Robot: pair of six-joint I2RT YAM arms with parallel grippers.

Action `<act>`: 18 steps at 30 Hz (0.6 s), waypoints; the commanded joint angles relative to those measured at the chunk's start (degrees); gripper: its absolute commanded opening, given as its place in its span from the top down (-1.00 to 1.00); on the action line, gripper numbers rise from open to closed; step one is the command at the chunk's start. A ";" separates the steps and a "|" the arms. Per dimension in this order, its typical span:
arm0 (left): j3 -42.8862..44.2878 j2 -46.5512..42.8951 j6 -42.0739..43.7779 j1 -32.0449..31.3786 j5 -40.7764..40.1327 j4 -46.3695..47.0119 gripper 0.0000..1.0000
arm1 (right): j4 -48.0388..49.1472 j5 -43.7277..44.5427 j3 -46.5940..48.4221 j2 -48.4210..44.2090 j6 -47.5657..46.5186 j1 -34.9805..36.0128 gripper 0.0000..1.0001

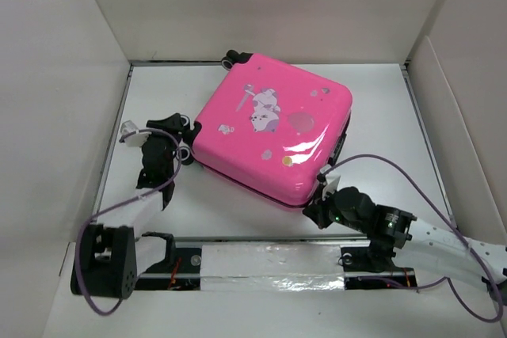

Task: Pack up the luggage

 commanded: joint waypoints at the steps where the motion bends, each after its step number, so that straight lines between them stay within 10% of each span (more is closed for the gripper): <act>1: -8.00 -11.99 2.63 -7.23 13.46 -2.98 1.00 | 20.46 -1.12 5.61 2.57 -2.95 -3.18 1.00; 5: -8.55 -21.34 4.91 -7.23 13.64 -11.93 1.00 | 35.20 -0.89 0.26 13.96 4.16 8.03 1.00; 11: -8.81 -27.42 6.50 -7.85 14.95 -17.05 1.00 | 28.31 12.74 10.61 21.22 1.56 17.75 1.00; 14: -10.21 -29.61 5.97 -7.85 16.79 -16.88 1.00 | 21.73 16.36 14.56 15.52 -3.71 11.63 1.00; 18: -11.80 -30.23 5.44 -7.85 20.22 -16.52 1.00 | 19.33 -2.39 18.08 7.69 -10.05 -11.82 1.00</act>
